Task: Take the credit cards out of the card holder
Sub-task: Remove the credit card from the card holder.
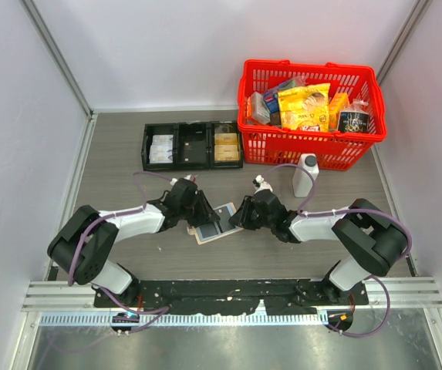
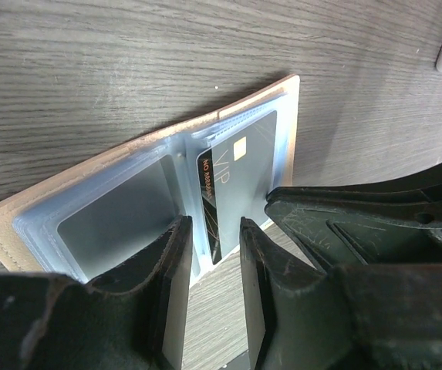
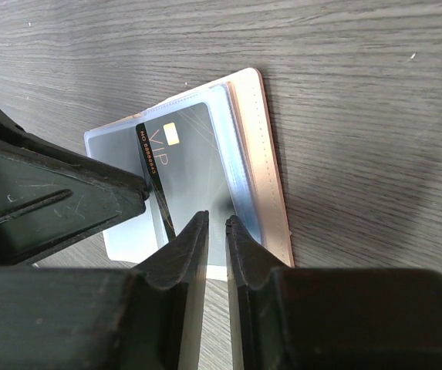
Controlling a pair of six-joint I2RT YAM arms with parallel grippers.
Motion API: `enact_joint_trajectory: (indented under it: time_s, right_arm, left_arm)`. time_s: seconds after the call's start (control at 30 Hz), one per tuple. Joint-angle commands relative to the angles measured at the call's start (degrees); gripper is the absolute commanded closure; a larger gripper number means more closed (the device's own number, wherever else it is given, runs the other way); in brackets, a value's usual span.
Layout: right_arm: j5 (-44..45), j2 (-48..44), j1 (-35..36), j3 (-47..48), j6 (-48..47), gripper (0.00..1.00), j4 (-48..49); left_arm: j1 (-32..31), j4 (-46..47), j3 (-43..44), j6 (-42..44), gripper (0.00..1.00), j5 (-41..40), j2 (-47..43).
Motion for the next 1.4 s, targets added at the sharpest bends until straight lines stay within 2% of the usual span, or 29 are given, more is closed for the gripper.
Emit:
enact_joint_trajectory:
  time_s: [0.0, 0.57, 0.9, 1.17, 1.37]
  right_arm:
    - [0.5, 1.3, 0.0, -0.4, -0.5, 0.79, -2.9]
    - [-0.1, 1.8, 0.0, -0.5, 0.0, 0.79, -1.9]
    - [-0.2, 2.1, -0.2, -1.1, 0.7, 0.79, -1.3]
    - [-0.1, 1.6, -0.5, -1.6, 1.0, 0.79, -1.1]
    - [0.1, 1.7, -0.8, -1.8, 1.2, 0.79, -1.4]
  left_arm:
    - [0.0, -2.4, 1.8, 1.8, 0.65, -1.9, 1.3]
    - [0.0, 3.0, 1.4, 0.7, 0.68, 2.4, 4.9]
    - [-0.1, 8.6, -1.1, -0.7, 0.83, 5.1, 1.6]
    - [0.0, 6.8, -1.8, -1.1, 0.95, 5.0, -0.9]
    - [0.0, 4.8, -3.1, -1.5, 1.0, 4.0, -3.0]
